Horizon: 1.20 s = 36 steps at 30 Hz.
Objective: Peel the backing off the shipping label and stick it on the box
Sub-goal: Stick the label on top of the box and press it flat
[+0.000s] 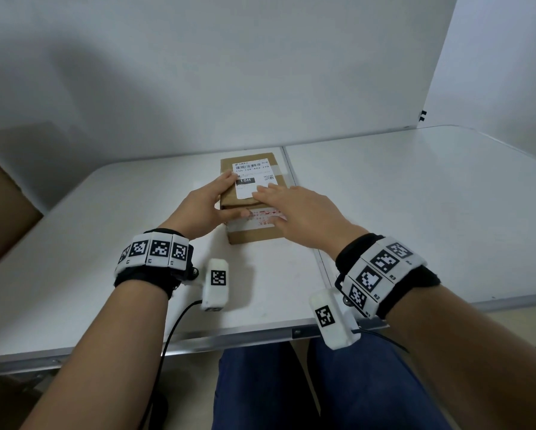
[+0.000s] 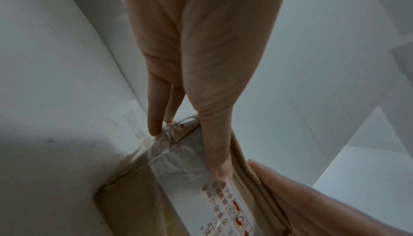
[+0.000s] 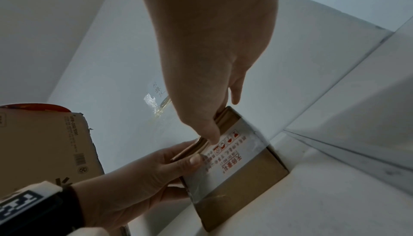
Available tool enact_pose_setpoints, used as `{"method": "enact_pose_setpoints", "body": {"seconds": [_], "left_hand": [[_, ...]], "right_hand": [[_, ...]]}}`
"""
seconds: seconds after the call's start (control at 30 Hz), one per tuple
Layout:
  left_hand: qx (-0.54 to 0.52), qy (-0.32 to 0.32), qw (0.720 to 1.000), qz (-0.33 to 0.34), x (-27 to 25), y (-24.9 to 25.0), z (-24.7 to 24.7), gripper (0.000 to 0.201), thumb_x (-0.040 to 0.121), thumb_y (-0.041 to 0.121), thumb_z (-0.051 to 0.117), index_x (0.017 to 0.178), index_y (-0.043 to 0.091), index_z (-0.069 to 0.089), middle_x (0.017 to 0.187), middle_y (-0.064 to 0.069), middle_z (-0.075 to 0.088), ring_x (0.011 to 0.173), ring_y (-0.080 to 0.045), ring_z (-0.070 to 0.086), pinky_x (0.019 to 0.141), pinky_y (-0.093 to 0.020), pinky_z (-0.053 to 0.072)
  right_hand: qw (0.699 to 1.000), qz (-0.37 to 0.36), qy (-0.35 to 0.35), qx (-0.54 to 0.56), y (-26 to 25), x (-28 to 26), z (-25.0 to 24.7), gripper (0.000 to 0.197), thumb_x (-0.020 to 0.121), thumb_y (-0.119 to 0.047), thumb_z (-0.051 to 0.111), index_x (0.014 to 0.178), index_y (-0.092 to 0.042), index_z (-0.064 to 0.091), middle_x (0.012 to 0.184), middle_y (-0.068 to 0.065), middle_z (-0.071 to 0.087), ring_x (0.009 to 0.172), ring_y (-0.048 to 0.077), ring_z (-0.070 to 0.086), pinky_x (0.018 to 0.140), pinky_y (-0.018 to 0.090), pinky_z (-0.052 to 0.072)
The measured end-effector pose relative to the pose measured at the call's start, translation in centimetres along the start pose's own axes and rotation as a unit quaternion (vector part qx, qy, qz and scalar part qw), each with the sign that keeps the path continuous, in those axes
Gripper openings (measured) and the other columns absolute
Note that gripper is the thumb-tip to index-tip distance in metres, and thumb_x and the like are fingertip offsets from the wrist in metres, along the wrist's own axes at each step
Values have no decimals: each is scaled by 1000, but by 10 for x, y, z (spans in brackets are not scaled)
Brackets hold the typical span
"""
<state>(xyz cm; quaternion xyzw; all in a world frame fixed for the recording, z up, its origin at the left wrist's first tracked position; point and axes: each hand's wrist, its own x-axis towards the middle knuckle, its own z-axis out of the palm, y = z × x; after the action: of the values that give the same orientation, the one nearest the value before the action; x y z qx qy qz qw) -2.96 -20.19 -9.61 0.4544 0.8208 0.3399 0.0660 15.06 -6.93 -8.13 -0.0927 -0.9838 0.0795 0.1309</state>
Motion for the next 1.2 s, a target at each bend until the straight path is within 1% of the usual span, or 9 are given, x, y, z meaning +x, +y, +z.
{"method": "enact_pose_setpoints", "body": {"seconds": [0.13,0.2,0.3,0.5,0.63,0.7,0.83,0.97,1.2], "left_hand": [[8,-7,1000,17,-1,1,0,79,75,34,78,143,41,38,156,11,30,137,-11,41,115,-35,30],[-4,-10,1000,21,-2,1,-1,78,75,32,78,141,46,38,156,10,31,137,-9,39,115,-36,31],[13,-22,1000,13,-2,2,-3,74,75,37,77,139,48,40,157,14,27,137,-9,39,116,-35,29],[24,-40,999,-23,-5,14,-9,68,76,48,73,137,47,44,155,22,26,136,-7,39,115,-31,28],[-34,14,997,-64,-4,36,-5,43,87,57,55,124,37,60,127,22,49,123,-5,43,98,-24,34],[-41,34,996,-65,-4,39,-2,37,87,52,58,120,36,62,117,18,53,112,-9,49,90,-24,40],[-102,17,991,-82,-3,30,-1,44,82,46,68,124,37,61,143,20,45,125,-9,47,104,-37,43],[-140,2,986,-89,-2,31,-3,45,84,40,68,127,35,60,149,21,39,129,-9,45,105,-37,43],[-177,6,978,-109,-3,40,-4,42,88,26,63,130,31,59,149,19,37,125,-14,49,77,-22,46]], "right_hand": [[1000,0,6,-15,-3,-2,-3,50,99,-20,42,148,-28,34,157,-7,33,145,10,28,119,34,20],[1000,23,13,-17,-4,-4,-5,47,100,-22,42,146,-30,38,155,-7,38,141,18,36,117,36,25],[997,69,33,-9,0,-11,-12,41,100,-24,41,139,-35,47,142,-8,53,127,30,48,100,41,43],[993,102,49,24,5,-8,-13,39,98,-25,42,130,-41,57,127,-5,66,105,22,62,81,37,54],[989,126,59,46,4,-4,-12,40,96,-23,42,126,-42,60,123,-4,68,100,24,65,80,35,54],[989,131,55,40,2,-3,-14,41,96,-22,42,125,-41,61,120,-2,68,98,25,64,79,34,53],[988,138,55,38,-1,1,-19,41,95,-21,41,123,-39,65,119,-2,68,98,24,63,79,32,49],[986,145,61,54,-1,-1,-18,41,95,-20,42,121,-39,66,120,-4,68,97,23,63,78,31,48],[981,164,80,71,-3,6,-21,38,92,-19,44,111,-34,73,117,-3,70,95,22,65,76,30,49]]}}
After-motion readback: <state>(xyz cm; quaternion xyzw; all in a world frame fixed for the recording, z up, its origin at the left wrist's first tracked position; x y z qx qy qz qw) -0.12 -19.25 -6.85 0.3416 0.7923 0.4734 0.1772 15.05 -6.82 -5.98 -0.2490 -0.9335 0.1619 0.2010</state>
